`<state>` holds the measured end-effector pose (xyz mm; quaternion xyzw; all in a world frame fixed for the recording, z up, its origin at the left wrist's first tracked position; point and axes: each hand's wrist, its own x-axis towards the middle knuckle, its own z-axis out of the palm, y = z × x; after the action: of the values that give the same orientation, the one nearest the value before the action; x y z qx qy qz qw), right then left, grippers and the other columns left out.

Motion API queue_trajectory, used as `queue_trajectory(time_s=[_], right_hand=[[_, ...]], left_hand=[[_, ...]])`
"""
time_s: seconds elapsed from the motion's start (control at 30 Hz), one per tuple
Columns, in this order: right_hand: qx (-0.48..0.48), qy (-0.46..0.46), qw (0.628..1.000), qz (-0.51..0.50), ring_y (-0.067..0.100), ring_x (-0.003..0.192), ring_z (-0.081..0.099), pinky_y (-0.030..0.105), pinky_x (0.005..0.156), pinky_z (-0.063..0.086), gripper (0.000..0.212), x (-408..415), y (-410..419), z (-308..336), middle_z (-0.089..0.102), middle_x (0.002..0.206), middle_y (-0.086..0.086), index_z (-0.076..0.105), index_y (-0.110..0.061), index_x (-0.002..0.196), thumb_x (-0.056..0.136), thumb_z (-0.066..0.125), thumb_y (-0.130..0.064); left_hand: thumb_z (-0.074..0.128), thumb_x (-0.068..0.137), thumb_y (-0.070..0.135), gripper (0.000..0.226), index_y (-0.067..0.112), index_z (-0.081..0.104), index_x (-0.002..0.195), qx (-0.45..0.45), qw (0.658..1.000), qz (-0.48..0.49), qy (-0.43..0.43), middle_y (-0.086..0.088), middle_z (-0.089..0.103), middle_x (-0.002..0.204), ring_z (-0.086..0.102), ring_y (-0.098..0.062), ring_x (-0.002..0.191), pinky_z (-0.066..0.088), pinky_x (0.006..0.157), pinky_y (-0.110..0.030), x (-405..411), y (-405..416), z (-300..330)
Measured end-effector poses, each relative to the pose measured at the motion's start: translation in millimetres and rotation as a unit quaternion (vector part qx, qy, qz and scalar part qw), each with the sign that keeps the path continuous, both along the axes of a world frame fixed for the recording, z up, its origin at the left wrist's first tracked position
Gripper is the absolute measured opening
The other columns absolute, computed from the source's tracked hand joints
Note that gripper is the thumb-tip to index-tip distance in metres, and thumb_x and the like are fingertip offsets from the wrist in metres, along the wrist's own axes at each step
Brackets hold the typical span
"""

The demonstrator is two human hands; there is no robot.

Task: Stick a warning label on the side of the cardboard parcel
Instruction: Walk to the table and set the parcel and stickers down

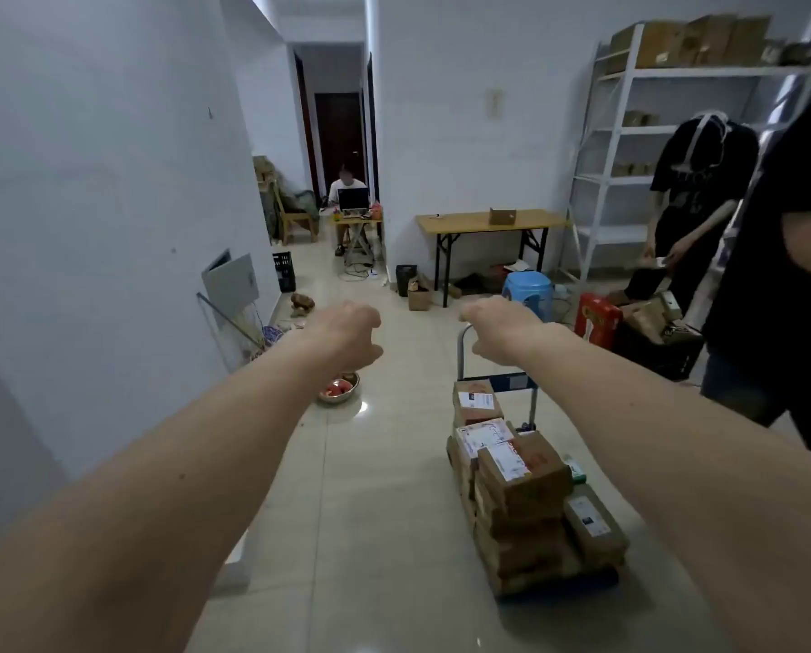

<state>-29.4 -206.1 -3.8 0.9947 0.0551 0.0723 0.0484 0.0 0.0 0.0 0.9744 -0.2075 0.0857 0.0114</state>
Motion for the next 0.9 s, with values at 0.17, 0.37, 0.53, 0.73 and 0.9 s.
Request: queue_trajectory(time_s=[0.17, 0.37, 0.53, 0.73, 0.9], right_hand=[[0.016, -0.001, 1.000, -0.006, 0.032, 0.115, 0.053, 0.044, 0.092, 0.048, 0.037, 64.1, -13.7, -4.4, 0.058, 0.126, 0.012, 0.054, -0.012, 0.123, 0.088, 0.055, -0.003], [0.018, -0.023, 1.000, -0.003, 0.032, 0.110, 0.053, 0.039, 0.082, 0.046, 0.033, 157.7, -45.9, 16.9, 0.060, 0.119, 0.012, 0.054, -0.010, 0.117, 0.086, 0.054, -0.002], [0.034, -0.026, 0.999, -0.005, 0.032, 0.115, 0.052, 0.043, 0.090, 0.048, 0.038, 236.7, -60.6, 29.4, 0.060, 0.124, 0.011, 0.053, -0.012, 0.122, 0.086, 0.055, -0.003], [0.041, -0.010, 0.999, 0.002, 0.032, 0.117, 0.050, 0.044, 0.093, 0.047, 0.037, 326.6, -57.7, 17.3, 0.057, 0.126, 0.011, 0.053, -0.011, 0.124, 0.087, 0.058, -0.007], [0.042, -0.002, 0.999, -0.006, 0.032, 0.118, 0.048, 0.044, 0.094, 0.046, 0.039, 416.7, -52.3, 4.7, 0.056, 0.127, 0.012, 0.052, -0.011, 0.125, 0.087, 0.060, -0.010]], left_hand=[[0.060, 0.088, 0.029, 0.046, 0.016, 0.050, 0.131, 0.005, 1.000, 0.026, 0.013, -0.006, 0.057, 0.130, 0.054, -0.024, 0.116, 0.050, 0.092, -0.037, 59.2, -5.4, 3.8], [0.059, 0.088, 0.027, 0.040, 0.011, 0.054, 0.124, -0.019, 0.999, 0.033, 0.000, -0.010, 0.059, 0.125, 0.056, -0.028, 0.111, 0.049, 0.093, -0.042, 155.0, -39.9, 34.0], [0.059, 0.087, 0.029, 0.036, 0.012, 0.056, 0.120, -0.026, 0.999, 0.030, -0.011, -0.010, 0.060, 0.120, 0.057, -0.029, 0.107, 0.050, 0.091, -0.045, 230.5, -57.2, 41.2], [0.059, 0.089, 0.027, 0.047, 0.012, 0.049, 0.132, -0.020, 0.999, 0.042, 0.008, -0.009, 0.056, 0.130, 0.053, -0.027, 0.118, 0.046, 0.098, -0.041, 323.1, -56.1, 28.1], [0.059, 0.089, 0.029, 0.044, 0.015, 0.051, 0.129, -0.024, 0.999, 0.034, 0.001, -0.008, 0.057, 0.129, 0.054, -0.028, 0.115, 0.048, 0.094, -0.040, 419.2, -46.4, 26.8]])
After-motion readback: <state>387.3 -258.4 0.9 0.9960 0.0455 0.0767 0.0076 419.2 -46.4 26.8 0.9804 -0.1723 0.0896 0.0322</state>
